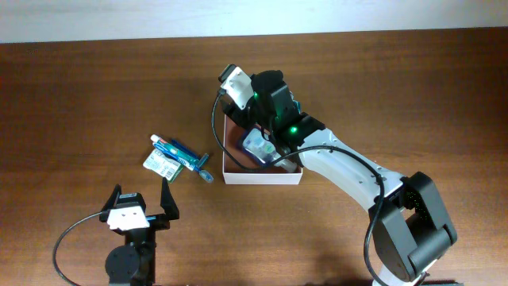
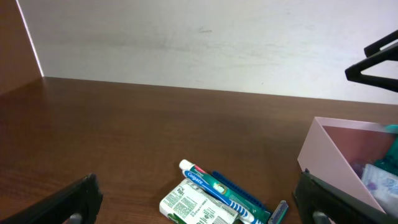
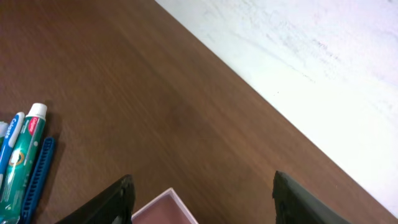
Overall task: Pack container
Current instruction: 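Carry the soap bottle left and lay it into the pink box, then release the soap bottle and withdraw the right gripper to the right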
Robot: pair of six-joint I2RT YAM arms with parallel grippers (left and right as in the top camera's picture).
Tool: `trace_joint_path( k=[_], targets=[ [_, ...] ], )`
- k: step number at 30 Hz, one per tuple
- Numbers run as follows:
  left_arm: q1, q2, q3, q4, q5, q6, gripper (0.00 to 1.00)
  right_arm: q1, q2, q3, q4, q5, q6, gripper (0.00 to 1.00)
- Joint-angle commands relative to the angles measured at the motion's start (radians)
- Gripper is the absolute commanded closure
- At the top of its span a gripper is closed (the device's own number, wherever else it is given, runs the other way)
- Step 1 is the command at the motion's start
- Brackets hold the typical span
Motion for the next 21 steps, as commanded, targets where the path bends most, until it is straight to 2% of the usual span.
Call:
trace_joint_path(
  k=[1, 7, 14, 18, 21],
  targets=[
    [0.006, -0.008, -0.008, 0.001, 0.011, 0.013, 0.01, 0.005, -0.047, 0.027, -0.026, -0.005, 0.019, 0.36],
    [0.006, -0.008, -0.008, 0.001, 0.011, 0.013, 0.00, 0.005, -0.172, 0.029, -0.169, 0.013, 0.106, 0.36],
    [0.006, -0.008, -0.008, 0.001, 0.011, 0.013, 0.01, 0.005, -0.394, 0.029, -0.478, 0.059, 0.208, 0.36],
    [0.006, -0.008, -0.008, 0.001, 0.011, 0.013, 0.00, 0.003, -0.533, 0.029, -0.708, 0.230, 0.280, 0.35],
    [0.006, -0.008, -0.008, 0.001, 0.011, 0.013, 0.00, -0.008, -0.612, 0.029, -0.843, 0.365, 0.362, 0.29]
  ],
)
